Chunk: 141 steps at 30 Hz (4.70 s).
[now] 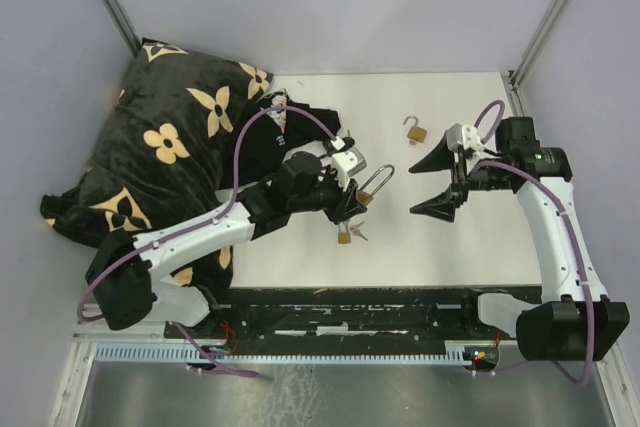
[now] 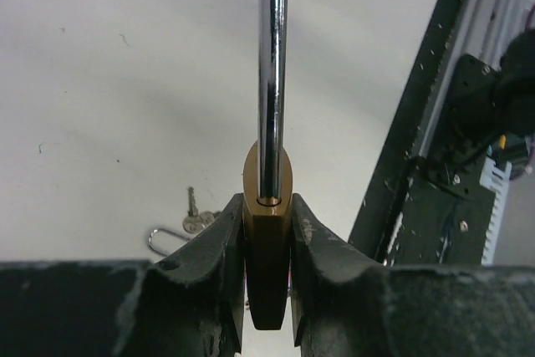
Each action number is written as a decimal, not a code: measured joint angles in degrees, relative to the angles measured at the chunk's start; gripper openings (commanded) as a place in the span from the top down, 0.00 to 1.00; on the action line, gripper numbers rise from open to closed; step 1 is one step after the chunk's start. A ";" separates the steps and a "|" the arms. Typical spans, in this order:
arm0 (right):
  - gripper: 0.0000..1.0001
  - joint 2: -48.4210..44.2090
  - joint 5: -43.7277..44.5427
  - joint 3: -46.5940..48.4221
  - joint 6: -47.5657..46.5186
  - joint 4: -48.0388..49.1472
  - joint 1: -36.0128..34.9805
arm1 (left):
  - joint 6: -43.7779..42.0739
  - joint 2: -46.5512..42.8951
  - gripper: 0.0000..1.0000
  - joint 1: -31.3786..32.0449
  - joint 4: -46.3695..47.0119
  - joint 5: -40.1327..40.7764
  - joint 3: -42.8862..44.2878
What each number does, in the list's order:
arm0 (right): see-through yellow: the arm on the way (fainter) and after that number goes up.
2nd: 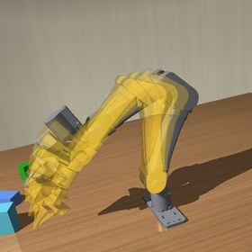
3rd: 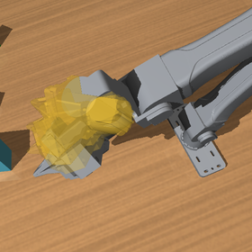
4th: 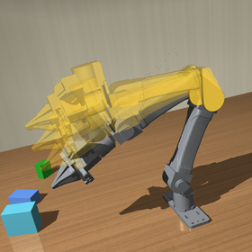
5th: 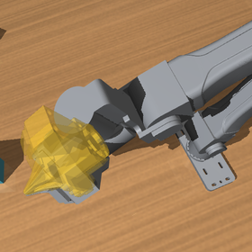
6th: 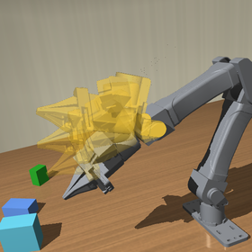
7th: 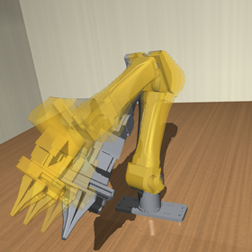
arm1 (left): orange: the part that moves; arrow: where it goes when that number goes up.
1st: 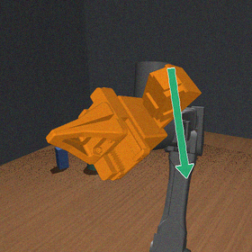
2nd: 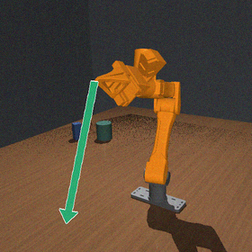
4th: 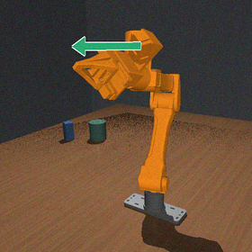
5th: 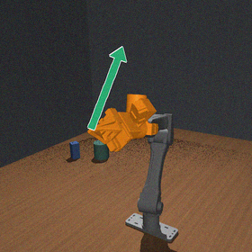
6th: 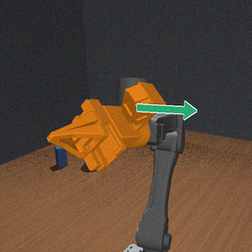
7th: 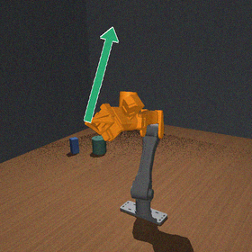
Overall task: Lock with the key
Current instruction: Pick up the lock from the center of the board, then lock the lock.
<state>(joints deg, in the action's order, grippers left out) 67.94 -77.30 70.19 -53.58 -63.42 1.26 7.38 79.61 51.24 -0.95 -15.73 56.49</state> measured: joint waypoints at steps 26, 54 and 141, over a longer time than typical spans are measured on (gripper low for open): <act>0.27 9.27 -0.81 2.75 -39.65 -28.39 -17.77 | -20.57 -19.71 0.97 8.90 -4.98 -5.79 -14.49; 0.64 -4.48 13.44 -4.26 4.59 3.78 -25.92 | -18.95 -17.38 0.97 8.90 -1.46 -4.33 -14.58; 0.99 2.32 16.24 -1.73 -4.35 -8.85 -24.98 | -7.61 -15.43 0.48 12.52 16.09 -0.83 -22.73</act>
<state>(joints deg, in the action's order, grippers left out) 70.26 -61.06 68.47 -57.93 -72.27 -23.73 -0.23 64.18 63.77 15.14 -16.56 33.76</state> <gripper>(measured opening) 0.089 0.567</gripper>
